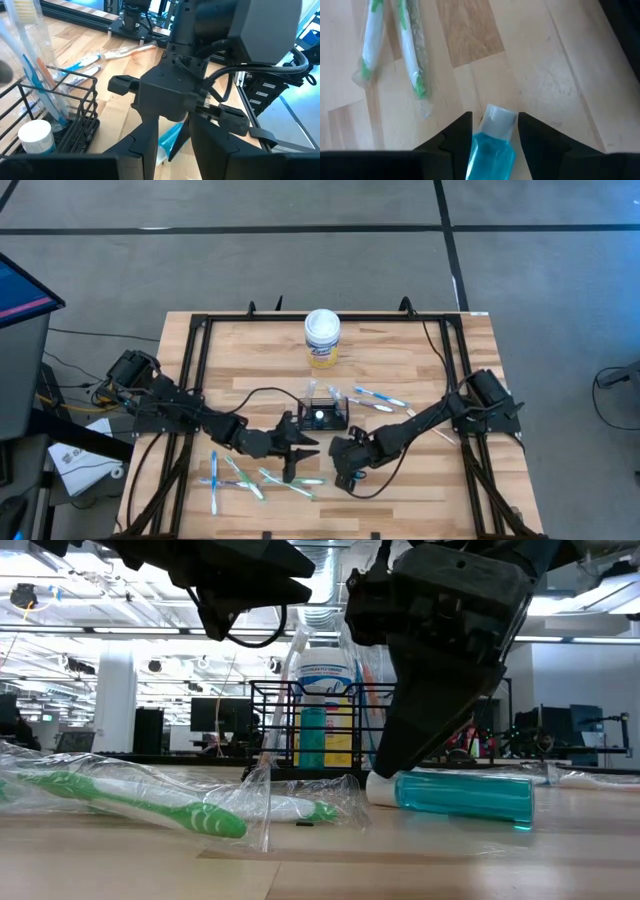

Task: Pick & Place toothbrushing station
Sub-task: Put the blue mouthwash into the mesh organizer

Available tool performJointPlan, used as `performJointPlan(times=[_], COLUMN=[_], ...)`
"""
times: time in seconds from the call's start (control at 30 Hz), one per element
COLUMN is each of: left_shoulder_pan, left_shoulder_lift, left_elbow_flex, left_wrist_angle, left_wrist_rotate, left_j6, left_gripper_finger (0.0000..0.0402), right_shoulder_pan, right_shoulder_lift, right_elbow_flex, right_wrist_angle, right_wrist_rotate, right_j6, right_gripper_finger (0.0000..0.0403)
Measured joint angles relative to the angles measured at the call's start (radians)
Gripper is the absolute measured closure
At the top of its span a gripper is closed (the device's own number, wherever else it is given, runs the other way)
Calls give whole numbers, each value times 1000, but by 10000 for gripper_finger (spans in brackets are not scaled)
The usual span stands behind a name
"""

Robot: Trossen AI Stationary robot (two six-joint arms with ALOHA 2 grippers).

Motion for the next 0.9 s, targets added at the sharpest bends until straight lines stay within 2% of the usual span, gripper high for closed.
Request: performJointPlan(times=[0.33, 0.47, 0.7, 0.9], left_shoulder_pan=[-4, -4, -4, -4], left_shoulder_lift=[0, 0, 0, 0], left_elbow_flex=[0, 0, 0, 0], left_wrist_angle=[0, 0, -1, -1], left_wrist_rotate=[0, 0, 0, 0], left_j6=[0, 0, 0, 0], left_gripper_finger=[296, 296, 296, 296], right_shoulder_pan=[3, 4, -3, 10], right_shoulder_lift=[2, 46, 78, 80], right_elbow_flex=[0, 2, 64, 93], right_wrist_angle=[5, 29, -63, -98], right_wrist_rotate=[0, 1, -2, -6], right_j6=[0, -1, -7, -79], right_gripper_finger=[256, 260, 280, 300])
